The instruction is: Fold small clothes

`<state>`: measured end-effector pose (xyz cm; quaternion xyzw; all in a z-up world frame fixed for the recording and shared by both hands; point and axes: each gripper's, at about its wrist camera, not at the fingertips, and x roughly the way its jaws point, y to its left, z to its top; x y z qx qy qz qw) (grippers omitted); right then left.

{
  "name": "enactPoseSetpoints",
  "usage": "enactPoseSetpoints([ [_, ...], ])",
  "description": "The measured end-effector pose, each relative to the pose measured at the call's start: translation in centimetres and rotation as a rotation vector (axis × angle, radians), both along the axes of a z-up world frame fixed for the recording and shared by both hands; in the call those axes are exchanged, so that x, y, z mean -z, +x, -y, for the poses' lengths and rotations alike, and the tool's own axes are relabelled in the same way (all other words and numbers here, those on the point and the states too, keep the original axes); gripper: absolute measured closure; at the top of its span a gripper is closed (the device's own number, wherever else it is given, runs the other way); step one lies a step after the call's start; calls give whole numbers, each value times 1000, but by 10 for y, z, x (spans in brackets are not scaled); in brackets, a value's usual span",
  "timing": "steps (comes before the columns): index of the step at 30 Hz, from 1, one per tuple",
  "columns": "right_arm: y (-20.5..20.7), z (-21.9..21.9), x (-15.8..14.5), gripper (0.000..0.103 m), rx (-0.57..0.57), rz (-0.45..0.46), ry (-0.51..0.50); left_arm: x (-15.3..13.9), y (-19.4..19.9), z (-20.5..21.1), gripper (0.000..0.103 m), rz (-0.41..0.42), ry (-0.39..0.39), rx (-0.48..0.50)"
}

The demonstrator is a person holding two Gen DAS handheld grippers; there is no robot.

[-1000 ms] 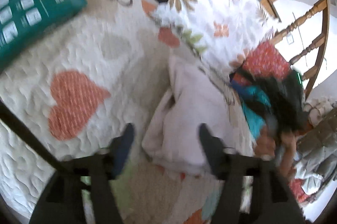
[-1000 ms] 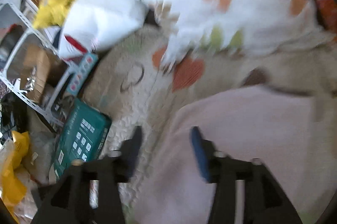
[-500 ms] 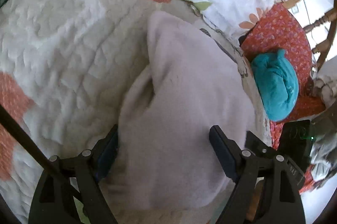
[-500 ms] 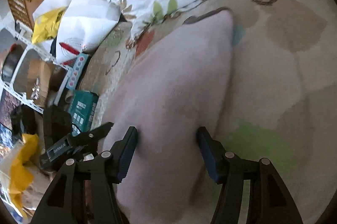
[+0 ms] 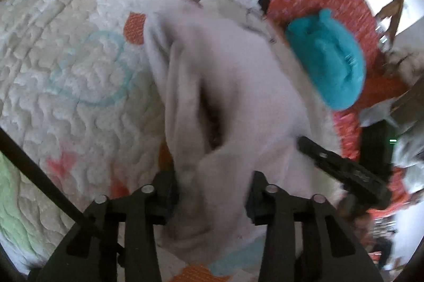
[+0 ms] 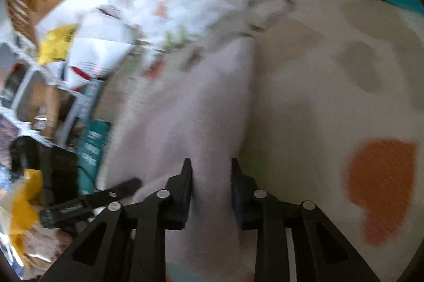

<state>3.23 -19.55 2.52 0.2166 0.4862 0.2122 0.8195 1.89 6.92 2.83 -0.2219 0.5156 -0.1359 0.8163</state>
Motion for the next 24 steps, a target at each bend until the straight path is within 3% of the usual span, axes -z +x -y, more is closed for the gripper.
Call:
enactPoseSetpoints([
  [6, -50, 12, -37, 71, 19, 147, -208, -22, -24, -7, 60, 23, 92, -45],
  [12, -80, -24, -63, 71, -99, 284, -226, -63, -47, -6, 59, 129, 71, -104],
  [14, -75, -40, -57, 81, -145, 258, -151, -69, -38, 7, 56, 150, 66, -78],
  [17, -58, -48, -27, 91, -158, 137, -85, -62, -21, 24, 52, 164, 94, -39],
  [19, -54, -47, 1, 103, -156, 32, -124, -43, -7, 31, 53, 109, 206, -57],
  [21, -61, -38, 10, 103, -158, 22, -115, -22, -5, 25, 54, 72, 295, -82],
  [22, -65, -32, 11, 103, -145, 16, -121, -15, -6, 21, 52, 65, 302, -87],
  [24, -71, -25, 13, 103, -120, 16, -173, -5, -10, 3, 47, 60, 219, -110],
])
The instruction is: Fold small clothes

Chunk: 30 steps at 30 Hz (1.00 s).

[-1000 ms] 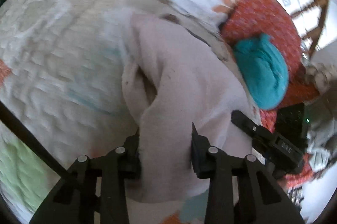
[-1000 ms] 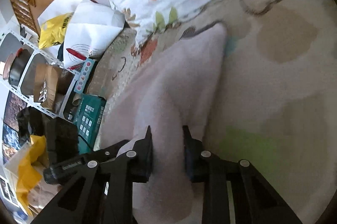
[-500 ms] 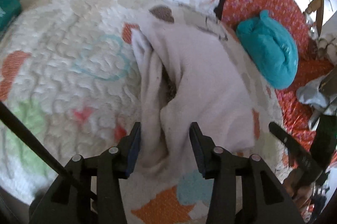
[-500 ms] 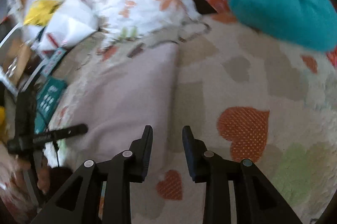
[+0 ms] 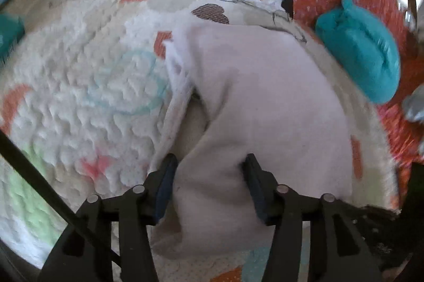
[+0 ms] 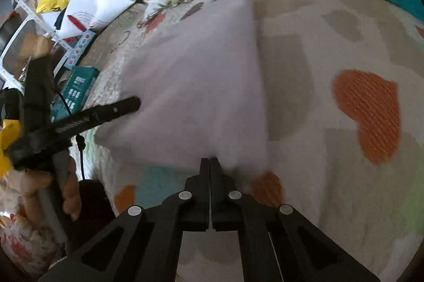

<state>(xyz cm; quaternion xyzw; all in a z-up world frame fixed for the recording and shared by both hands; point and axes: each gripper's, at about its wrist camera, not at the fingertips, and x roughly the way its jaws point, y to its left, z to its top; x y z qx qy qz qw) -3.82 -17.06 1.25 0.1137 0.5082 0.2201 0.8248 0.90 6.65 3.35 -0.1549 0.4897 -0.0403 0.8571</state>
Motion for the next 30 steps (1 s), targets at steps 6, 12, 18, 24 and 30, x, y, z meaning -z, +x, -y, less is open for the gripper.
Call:
enactPoseSetpoints([
  [6, -3, 42, -5, 103, 113, 26, 13, -14, -13, -19, 47, -31, -99, -21],
  [12, -3, 73, -44, 98, 165, 166, 91, -57, -17, -20, 44, 74, -129, -41],
  [18, 25, 58, -27, 98, 173, 166, 105, -55, 42, 12, 42, 86, -19, -4],
  [24, 29, 50, 11, 97, 162, 149, -49, -2, 83, -6, 39, -70, 83, -106],
  [30, 37, 58, 15, 72, 176, 130, 75, -28, 54, -9, 39, -7, 17, -143],
])
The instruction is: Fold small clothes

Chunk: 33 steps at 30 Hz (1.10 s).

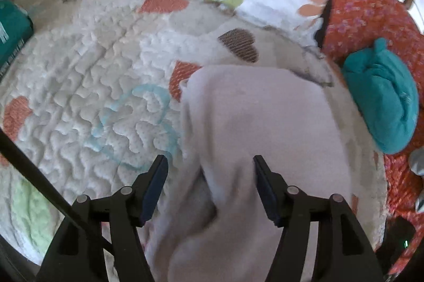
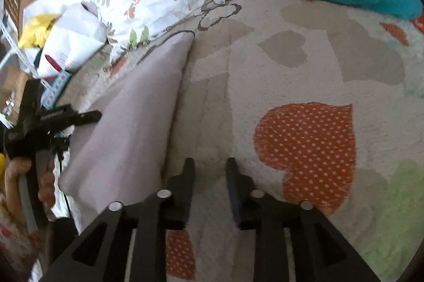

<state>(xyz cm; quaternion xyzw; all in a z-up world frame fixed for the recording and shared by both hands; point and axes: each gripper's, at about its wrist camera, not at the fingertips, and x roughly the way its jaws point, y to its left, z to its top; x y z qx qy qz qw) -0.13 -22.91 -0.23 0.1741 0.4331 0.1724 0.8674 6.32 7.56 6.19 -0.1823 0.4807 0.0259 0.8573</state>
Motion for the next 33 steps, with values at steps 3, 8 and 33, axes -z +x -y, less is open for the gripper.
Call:
enactPoseSetpoints([
  [3, 3, 1, 2, 61, -1, 4, 48, -30, -24, 13, 30, 91, 103, 1],
  [8, 3, 3, 5, 59, 26, 21, 107, -81, -63, 27, 7, 308, 238, -14],
  [33, 139, -59, -6, 75, -124, -122, 261, 36, 48, -11, 55, -32, -236, 267],
])
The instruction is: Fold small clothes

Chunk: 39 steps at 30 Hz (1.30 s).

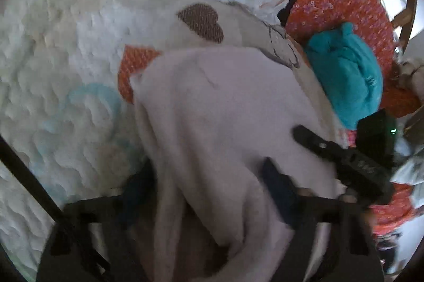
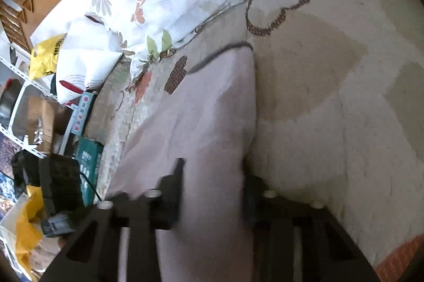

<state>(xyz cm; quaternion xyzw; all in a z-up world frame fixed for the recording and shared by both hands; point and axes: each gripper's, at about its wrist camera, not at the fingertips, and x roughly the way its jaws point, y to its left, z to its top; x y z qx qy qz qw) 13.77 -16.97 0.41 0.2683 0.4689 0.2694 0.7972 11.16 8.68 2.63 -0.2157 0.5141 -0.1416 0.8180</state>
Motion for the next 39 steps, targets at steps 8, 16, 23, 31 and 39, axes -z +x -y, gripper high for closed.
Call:
enactPoseSetpoints([
  [8, -19, 22, -46, 75, 55, 157, -55, -42, 25, 28, 60, 84, -19, 32],
  [16, -38, 50, -39, 62, 207, 150, -258, -5, 5, 1, 34, 18, 95, -101],
  [23, -80, 21, -97, 62, 126, 322, -293, -68, -70, -30, 16, 208, 286, -278],
  [31, -79, -88, -71, 79, -128, 230, -208, -146, -157, -66, 0, 486, 334, -443],
  [39, -74, -156, -21, 84, -307, 35, -135, -136, -179, -89, 0, 433, 314, -433],
])
